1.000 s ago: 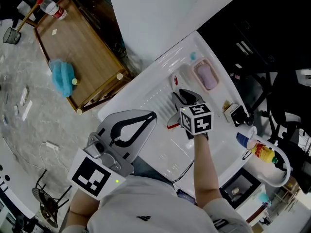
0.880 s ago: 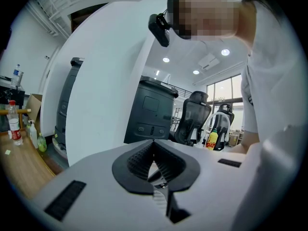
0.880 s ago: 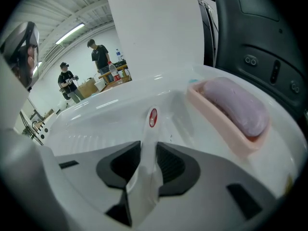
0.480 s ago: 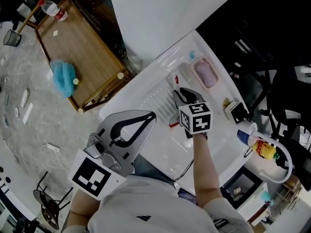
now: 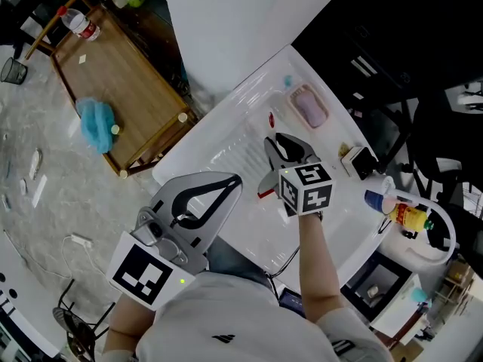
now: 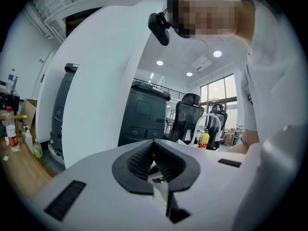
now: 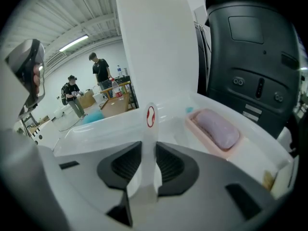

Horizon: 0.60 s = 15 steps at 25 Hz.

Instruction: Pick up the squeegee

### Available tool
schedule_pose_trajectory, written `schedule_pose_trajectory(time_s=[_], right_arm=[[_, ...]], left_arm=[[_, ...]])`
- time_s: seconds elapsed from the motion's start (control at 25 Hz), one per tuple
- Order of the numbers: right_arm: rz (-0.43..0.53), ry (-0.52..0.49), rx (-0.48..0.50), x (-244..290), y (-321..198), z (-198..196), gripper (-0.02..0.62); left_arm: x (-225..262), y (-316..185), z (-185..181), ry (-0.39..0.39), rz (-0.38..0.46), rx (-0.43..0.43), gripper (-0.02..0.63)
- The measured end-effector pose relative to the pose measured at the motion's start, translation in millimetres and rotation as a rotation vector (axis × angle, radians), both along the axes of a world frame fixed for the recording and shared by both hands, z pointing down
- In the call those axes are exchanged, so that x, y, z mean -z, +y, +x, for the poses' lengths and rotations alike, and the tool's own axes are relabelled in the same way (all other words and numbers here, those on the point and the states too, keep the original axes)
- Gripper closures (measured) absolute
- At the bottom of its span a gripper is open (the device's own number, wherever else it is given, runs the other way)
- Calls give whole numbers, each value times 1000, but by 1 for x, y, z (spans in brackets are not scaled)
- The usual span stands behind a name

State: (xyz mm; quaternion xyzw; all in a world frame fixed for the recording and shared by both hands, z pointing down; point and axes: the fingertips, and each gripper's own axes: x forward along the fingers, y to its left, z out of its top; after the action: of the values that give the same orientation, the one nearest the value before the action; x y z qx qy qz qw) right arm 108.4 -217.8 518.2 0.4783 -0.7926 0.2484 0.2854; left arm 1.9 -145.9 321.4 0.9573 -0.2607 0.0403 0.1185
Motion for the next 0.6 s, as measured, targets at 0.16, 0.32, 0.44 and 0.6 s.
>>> schedule_pose_trajectory(time_s=[0.16, 0.32, 0.44, 0.6], right_arm=[[53, -21, -8, 24, 7, -2, 491], [101, -63, -14, 47, 21, -7, 491], [135, -84, -20, 63, 32, -10, 491], [180, -120, -36, 82, 47, -14, 491]], left_arm=[[3, 10, 2, 7, 14, -23, 594], [6, 20, 3, 2, 23, -43, 594], [11, 28, 3, 4, 30, -56, 594], [18, 40, 5, 1, 50, -84, 594]])
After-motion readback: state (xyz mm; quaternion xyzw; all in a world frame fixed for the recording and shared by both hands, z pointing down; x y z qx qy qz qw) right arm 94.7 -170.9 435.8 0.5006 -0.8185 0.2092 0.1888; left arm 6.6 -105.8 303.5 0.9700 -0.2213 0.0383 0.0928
